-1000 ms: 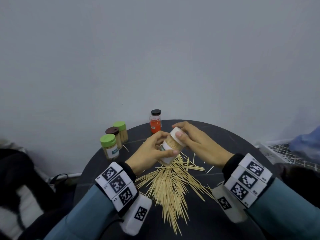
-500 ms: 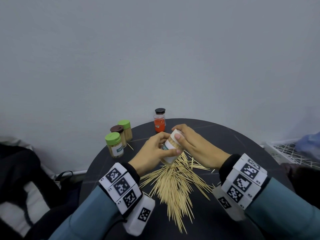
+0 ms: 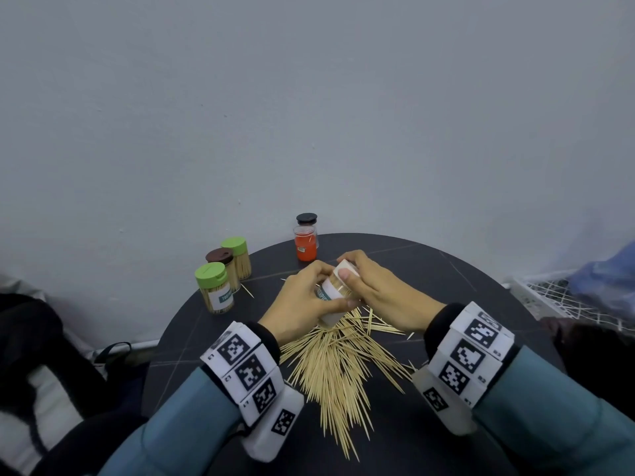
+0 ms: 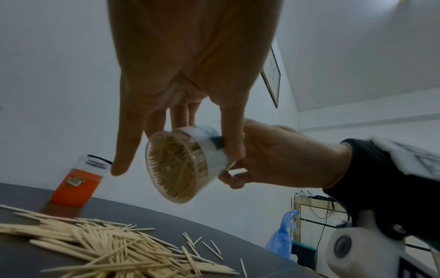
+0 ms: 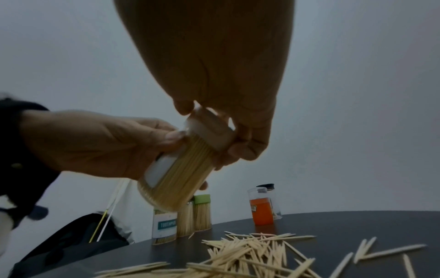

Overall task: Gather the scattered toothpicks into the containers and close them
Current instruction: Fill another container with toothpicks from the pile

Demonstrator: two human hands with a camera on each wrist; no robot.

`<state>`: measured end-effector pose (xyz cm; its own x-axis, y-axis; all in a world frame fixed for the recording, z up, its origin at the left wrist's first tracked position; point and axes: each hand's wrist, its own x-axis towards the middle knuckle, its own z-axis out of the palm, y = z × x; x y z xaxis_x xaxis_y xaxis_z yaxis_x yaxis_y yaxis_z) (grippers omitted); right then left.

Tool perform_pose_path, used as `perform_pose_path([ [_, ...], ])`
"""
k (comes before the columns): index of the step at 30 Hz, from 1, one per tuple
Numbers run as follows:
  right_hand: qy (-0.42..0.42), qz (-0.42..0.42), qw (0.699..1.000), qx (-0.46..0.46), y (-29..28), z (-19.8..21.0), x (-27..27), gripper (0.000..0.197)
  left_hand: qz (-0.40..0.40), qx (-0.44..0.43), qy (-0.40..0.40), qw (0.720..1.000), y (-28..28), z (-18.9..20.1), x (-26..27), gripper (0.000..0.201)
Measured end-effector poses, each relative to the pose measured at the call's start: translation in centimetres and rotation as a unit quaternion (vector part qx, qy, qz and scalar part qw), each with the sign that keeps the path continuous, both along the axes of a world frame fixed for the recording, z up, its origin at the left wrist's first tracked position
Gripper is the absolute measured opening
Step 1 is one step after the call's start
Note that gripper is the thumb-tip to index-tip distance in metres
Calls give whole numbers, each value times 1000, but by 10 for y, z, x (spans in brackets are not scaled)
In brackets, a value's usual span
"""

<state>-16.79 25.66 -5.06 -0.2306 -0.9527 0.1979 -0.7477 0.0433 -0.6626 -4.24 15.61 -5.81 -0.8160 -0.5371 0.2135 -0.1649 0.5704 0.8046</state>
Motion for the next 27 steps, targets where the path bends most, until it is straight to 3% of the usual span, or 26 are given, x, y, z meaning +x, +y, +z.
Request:
perform_pose_path([
  [4,-33,26,999,-2,10,-1,-10,60,-3,8,-38,999,-12,4,9,48],
  [7,60,16,995,78,13,-9,-21,47,28,28,-38,999,-25,9,21,55],
  [11,177,50,968,172,12,-15,-22,34,89,38,-14,995,-44,15,36,54],
  [17,205,86,948,229,5,-22,-15,37,219,90,10,971,-78,10,60,59],
  [27,220,110,938,244,-3,-30,-13,41,370,95,-56,923,-107,-18,79,54],
])
